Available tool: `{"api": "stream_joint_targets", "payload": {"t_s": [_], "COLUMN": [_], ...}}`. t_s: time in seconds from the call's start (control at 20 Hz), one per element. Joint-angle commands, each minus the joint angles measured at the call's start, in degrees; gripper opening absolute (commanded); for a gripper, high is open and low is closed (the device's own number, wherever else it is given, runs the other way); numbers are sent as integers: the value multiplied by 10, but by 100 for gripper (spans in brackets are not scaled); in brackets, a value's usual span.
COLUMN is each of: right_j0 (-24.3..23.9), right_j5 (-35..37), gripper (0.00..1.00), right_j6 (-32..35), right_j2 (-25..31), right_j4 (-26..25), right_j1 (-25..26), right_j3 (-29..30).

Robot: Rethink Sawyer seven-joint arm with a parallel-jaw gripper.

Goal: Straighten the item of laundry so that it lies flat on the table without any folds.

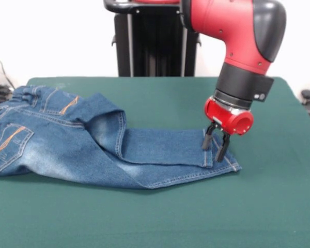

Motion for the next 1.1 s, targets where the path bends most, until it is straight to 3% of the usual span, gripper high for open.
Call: {"api": "stream_joint_targets", "payload": {"t_s": [0.05,0.3,1.1], "right_j0": [-6,-20,-31], "right_j5": [-22,-32,-52], "gripper": [100,100,100], "right_j6": [111,114,110], "right_j2": [75,87,91], "right_j4": [-26,-55,-57], "right_j1": [13,-8,30], "right_j3": [53,84,51]}}
